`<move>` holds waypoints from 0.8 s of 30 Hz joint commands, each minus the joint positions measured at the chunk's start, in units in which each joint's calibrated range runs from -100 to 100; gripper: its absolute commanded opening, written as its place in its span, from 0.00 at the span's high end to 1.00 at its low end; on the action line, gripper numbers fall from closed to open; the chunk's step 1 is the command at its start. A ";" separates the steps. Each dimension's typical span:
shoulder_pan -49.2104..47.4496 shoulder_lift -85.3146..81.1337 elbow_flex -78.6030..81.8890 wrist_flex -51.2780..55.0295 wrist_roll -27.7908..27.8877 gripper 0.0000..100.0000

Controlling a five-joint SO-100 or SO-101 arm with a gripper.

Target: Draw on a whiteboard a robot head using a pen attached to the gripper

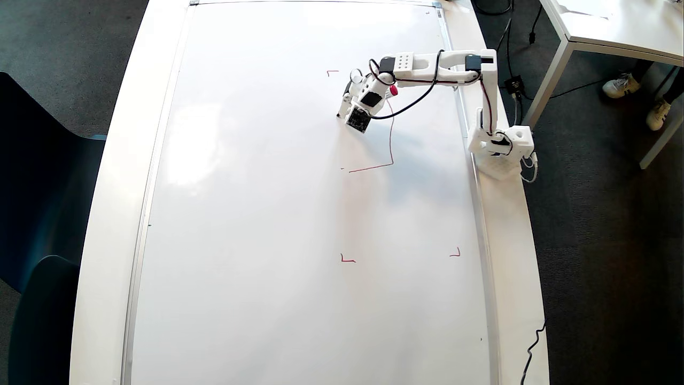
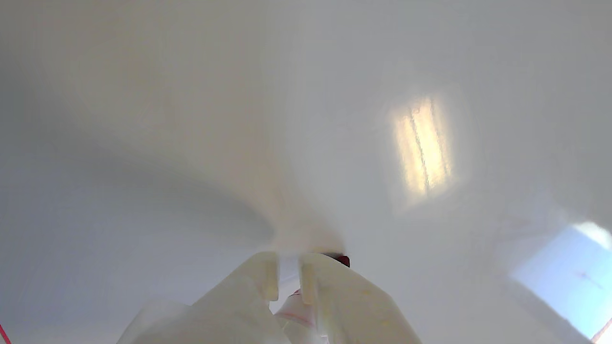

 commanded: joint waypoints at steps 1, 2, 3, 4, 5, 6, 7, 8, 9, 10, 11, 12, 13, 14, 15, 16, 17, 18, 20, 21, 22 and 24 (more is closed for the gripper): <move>-1.96 -0.33 -0.88 0.70 -1.27 0.99; -3.06 -0.49 -0.70 0.87 -1.48 0.99; -3.58 -0.49 -0.70 1.05 -1.48 0.99; -4.10 -0.58 -0.61 1.22 -1.80 0.99; -4.54 -0.58 -0.61 1.22 -2.18 0.99; -5.35 -0.66 -0.61 1.22 -2.66 0.99; -5.72 -0.66 -0.61 1.22 -2.72 0.99; -6.08 -0.66 -0.61 1.22 -2.72 0.99; -6.53 -0.66 -0.61 1.22 -2.77 0.99; -6.82 -0.66 -0.52 1.22 -2.98 0.99; -7.34 -0.66 -0.52 1.22 -3.20 0.99; -7.63 -0.66 -0.52 1.22 -3.20 0.99; -7.93 -0.66 -0.52 1.22 -3.20 0.99; -8.15 -0.66 -0.52 1.22 -3.20 0.99; -8.44 -0.75 -0.24 1.22 -3.31 0.99; -8.88 -0.83 0.30 0.96 -3.68 0.99; -9.18 -0.83 0.30 0.96 -3.68 0.99; -9.47 -0.83 0.30 0.96 -3.68 0.99; -10.06 -0.83 0.30 0.96 -4.27 0.99; -10.14 -0.83 0.30 0.96 -4.38 0.99; -10.28 -0.83 0.30 0.96 -4.38 0.99; -10.95 -0.83 0.30 0.96 -4.38 0.99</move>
